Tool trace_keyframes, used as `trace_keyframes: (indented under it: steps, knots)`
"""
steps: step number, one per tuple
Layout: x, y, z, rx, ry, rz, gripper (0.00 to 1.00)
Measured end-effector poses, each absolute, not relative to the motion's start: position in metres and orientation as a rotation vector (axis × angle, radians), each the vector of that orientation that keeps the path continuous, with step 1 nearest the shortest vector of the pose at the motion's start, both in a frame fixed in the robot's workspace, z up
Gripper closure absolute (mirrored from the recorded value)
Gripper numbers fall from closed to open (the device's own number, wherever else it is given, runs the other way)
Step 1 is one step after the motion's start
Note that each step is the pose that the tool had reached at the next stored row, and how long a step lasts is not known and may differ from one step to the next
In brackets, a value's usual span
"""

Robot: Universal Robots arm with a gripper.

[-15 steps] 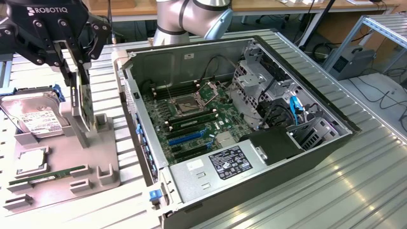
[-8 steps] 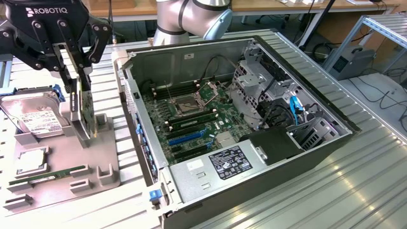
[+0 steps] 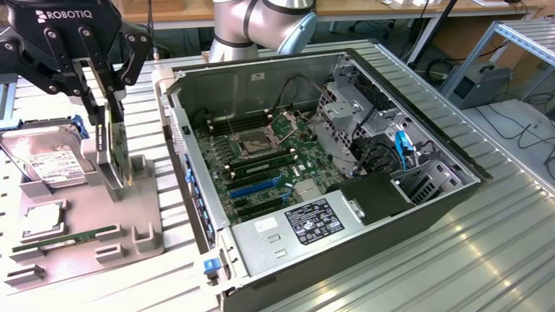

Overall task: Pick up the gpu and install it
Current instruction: 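Pick up the gpu and move the gpu toward the slot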

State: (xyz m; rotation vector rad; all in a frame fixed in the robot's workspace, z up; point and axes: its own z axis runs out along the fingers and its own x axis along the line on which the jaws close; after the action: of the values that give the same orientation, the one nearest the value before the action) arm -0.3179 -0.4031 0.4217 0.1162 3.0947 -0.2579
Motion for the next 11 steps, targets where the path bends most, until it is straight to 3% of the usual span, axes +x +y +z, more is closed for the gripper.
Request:
trace_keyframes:
  steps: [11]
  knots:
    - [-0.305, -0.406, 0.427, 0.116, 3.103, -0.244, 0.73]
